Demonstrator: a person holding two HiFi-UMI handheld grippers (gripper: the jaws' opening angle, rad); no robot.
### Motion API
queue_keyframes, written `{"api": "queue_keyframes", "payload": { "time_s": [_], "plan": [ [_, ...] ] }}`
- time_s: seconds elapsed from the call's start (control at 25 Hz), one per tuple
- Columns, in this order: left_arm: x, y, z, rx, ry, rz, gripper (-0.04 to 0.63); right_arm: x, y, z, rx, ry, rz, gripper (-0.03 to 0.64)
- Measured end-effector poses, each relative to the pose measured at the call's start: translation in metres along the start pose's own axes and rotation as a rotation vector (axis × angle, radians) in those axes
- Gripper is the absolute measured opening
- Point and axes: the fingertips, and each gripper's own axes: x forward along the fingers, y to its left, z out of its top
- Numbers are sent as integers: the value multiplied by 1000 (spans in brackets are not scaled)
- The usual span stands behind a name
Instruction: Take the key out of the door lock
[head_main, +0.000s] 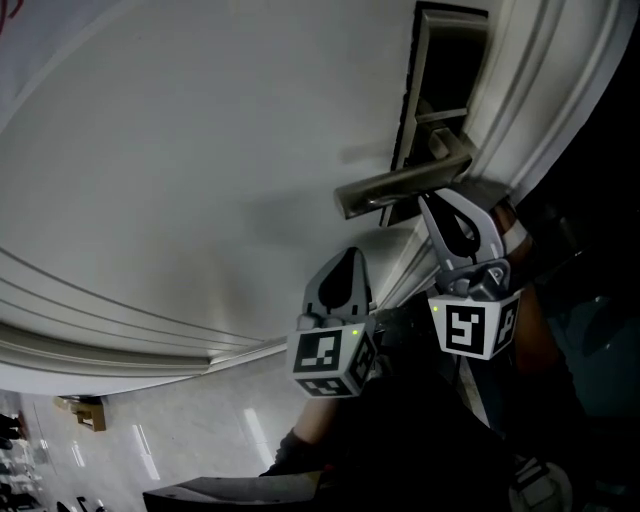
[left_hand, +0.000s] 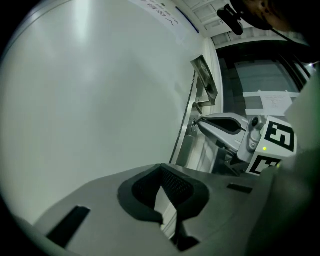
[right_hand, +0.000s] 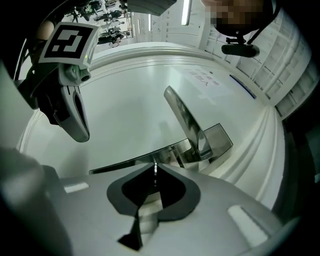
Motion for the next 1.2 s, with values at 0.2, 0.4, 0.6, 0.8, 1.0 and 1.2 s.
{"api": "queue_keyframes", "payload": {
  "time_s": [0.2, 0.4, 0.6, 0.8, 1.0, 1.2],
  "plan": [
    [4, -5, -1, 20, 9, -25, 0, 0, -1, -1, -2, 29, -3, 15],
    [6, -8, 0, 13, 5, -41, 0, -1, -1, -1, 21, 51, 13, 14],
    [8, -10, -1, 13, 8, -49, 0, 0, -1, -1, 43, 65, 28, 12],
    [7, -9, 2, 14, 2, -48, 0, -1, -1, 0, 30, 66, 32, 12],
    [8, -7, -1, 7, 13, -46, 0, -1, 0, -1, -32, 74, 37, 12],
    [9, -9, 5, -6, -4, -50, 0, -1, 1, 0, -91, 82, 42, 12]
  ]
}}
